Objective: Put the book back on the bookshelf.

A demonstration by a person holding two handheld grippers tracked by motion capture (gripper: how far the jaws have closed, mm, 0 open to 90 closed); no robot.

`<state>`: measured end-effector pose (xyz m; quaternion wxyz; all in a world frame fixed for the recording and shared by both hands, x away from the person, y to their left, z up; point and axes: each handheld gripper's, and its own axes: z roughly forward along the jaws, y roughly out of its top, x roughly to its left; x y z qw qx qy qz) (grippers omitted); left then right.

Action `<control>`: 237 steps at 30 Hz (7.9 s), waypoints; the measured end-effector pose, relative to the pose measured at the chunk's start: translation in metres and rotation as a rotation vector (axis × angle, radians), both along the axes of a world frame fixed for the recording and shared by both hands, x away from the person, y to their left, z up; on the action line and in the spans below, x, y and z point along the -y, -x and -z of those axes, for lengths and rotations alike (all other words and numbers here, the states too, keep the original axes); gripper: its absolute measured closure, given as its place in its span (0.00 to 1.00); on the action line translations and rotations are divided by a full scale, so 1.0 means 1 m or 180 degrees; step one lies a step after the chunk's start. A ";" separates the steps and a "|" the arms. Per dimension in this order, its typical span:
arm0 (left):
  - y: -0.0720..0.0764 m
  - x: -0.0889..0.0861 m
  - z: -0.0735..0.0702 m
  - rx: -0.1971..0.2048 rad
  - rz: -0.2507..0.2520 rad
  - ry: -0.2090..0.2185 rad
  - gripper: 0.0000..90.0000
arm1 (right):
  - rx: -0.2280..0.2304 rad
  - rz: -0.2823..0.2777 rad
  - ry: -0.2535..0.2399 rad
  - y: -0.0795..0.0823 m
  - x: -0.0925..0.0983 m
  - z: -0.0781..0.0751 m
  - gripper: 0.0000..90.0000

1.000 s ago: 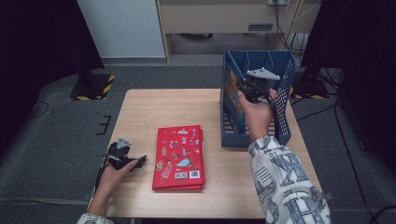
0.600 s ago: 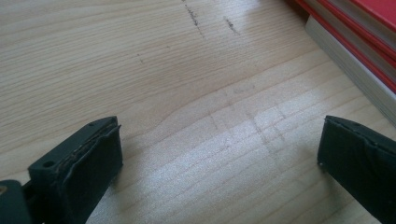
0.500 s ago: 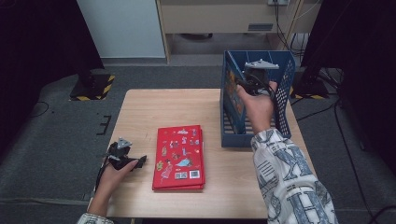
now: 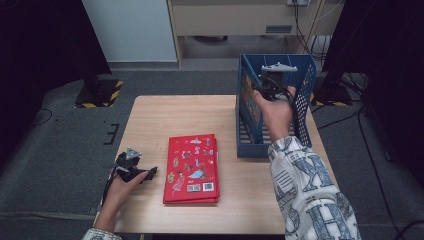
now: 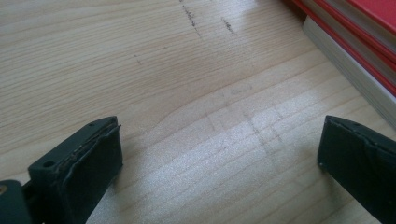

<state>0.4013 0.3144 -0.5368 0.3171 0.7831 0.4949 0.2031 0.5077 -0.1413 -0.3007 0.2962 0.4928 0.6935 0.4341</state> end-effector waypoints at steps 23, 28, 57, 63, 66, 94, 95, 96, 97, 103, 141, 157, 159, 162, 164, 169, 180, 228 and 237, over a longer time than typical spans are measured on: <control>0.000 0.000 0.000 -0.0007 0.0026 -0.0020 0.00 | 0.0171 0.0187 0.0023 0.001 0.000 0.002 0.92; 0.000 0.000 0.000 -0.0006 0.0029 -0.0021 0.00 | 0.0261 0.0263 0.0035 -0.003 -0.005 0.002 0.92; 0.000 0.001 0.000 0.0004 0.0027 0.0003 0.00 | 0.0282 0.0162 -0.0162 -0.007 -0.013 0.007 0.81; 0.000 0.001 0.000 0.0002 0.0031 0.0001 0.00 | 0.0255 0.0091 -0.0192 -0.007 -0.017 0.007 0.75; 0.000 0.001 0.000 0.0001 0.0029 0.0004 0.00 | 0.0230 0.0062 -0.0190 -0.007 -0.021 0.006 0.70; 0.000 0.001 0.000 0.0000 0.0031 0.0004 0.00 | 0.0106 -0.0203 -0.0284 -0.010 -0.034 0.003 0.49; 0.000 0.001 0.000 0.0000 0.0031 0.0004 0.00 | 0.0099 -0.0200 -0.0300 -0.010 -0.034 0.003 0.46; 0.000 0.001 0.000 -0.0001 0.0033 0.0003 0.00 | 0.0099 -0.0200 -0.0300 -0.010 -0.034 0.003 0.46; 0.000 0.001 0.000 -0.0001 0.0033 0.0002 0.00 | 0.0102 -0.0202 -0.0308 -0.010 -0.034 0.003 0.44; 0.000 0.001 0.000 0.0000 0.0031 0.0006 0.00 | 0.0227 -0.0334 -0.0226 -0.006 -0.036 0.002 0.30; 0.000 0.002 0.000 -0.0012 0.0042 0.0003 0.00 | 0.0154 -0.0863 0.0108 0.064 -0.018 0.039 0.09; 0.000 0.002 0.000 -0.0009 0.0040 0.0005 0.00 | 0.0084 -0.1001 0.0262 0.091 0.000 0.069 0.08; 0.000 0.002 0.000 -0.0010 0.0041 0.0003 0.00 | 0.0013 -0.1044 0.0228 0.096 0.005 0.077 0.08; 0.001 0.002 0.000 -0.0009 0.0035 0.0002 0.00 | -0.0050 -0.1053 0.0153 0.100 0.010 0.081 0.09; 0.001 0.003 0.000 -0.0013 0.0029 0.0004 0.00 | -0.0091 -0.1087 0.0099 0.107 0.012 0.088 0.10; 0.002 0.004 0.000 -0.0011 0.0030 0.0010 0.00 | -0.0118 -0.1198 0.0050 0.118 0.010 0.101 0.12; 0.010 0.013 -0.010 0.0109 0.0023 -0.0005 0.05 | -0.0273 -0.1428 -0.0087 0.146 -0.019 0.155 0.19; 0.010 0.074 -0.012 0.0012 0.0652 0.0868 0.07 | -0.0969 -0.1775 -0.0127 0.143 -0.092 0.220 0.06; 0.013 0.080 -0.020 0.0071 0.0641 0.0632 0.12 | -0.0994 -0.1765 -0.0088 0.147 -0.094 0.218 0.06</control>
